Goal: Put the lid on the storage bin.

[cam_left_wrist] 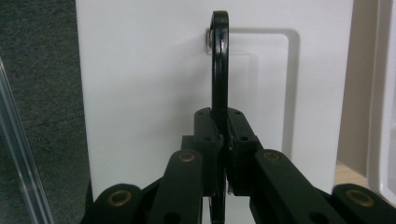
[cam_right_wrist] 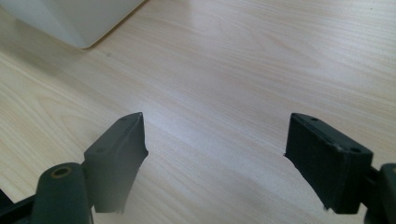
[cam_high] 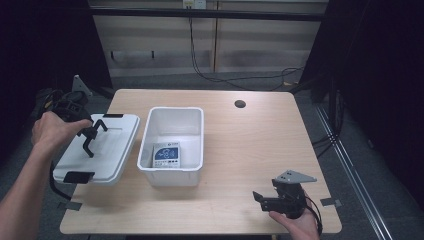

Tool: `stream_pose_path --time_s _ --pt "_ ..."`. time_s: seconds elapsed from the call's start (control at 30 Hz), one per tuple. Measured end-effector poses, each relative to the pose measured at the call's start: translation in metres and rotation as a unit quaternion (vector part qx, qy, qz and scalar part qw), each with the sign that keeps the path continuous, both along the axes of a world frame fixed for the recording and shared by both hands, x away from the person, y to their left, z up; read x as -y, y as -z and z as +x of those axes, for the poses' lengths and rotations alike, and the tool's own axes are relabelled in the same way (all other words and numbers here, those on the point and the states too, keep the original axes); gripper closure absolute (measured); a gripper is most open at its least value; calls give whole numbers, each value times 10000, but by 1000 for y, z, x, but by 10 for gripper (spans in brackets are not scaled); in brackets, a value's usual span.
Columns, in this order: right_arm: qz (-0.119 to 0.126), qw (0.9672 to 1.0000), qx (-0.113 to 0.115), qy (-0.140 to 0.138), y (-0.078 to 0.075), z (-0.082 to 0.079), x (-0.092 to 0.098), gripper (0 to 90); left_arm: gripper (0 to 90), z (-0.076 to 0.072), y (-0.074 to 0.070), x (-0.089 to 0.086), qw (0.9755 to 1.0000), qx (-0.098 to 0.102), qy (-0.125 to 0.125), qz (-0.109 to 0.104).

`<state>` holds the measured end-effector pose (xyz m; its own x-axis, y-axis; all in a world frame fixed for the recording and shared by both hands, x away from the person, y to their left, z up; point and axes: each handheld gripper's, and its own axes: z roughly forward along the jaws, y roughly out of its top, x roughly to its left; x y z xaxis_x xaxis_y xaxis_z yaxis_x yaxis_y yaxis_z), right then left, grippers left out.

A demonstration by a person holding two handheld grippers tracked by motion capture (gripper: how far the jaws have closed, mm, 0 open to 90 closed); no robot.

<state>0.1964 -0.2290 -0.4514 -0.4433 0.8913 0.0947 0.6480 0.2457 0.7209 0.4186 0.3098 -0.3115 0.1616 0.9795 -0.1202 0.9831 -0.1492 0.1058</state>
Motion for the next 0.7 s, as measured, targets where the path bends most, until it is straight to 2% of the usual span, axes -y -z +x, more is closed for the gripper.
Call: stream_pose_path --time_s 0.1,0.23,0.4,0.53,0.7 --pt "-2 10000 3 1 0 0 0 196 851 -1 -4 -1 10000 26 22 -1" --pt "1 10000 -5 6 0 0 0 196 852 -2 -11 -2 9999 103 -65 75" --pt "-3 10000 -10 9 0 0 0 195 852 -5 -19 -4 9996 262 -61 -12" --pt "-19 10000 17 -1 1 1 0 195 852 -4 -23 -2 9998 178 -45 -15" --pt "-10 10000 -23 27 0 1 0 195 851 -4 -32 5 9997 252 36 -43"
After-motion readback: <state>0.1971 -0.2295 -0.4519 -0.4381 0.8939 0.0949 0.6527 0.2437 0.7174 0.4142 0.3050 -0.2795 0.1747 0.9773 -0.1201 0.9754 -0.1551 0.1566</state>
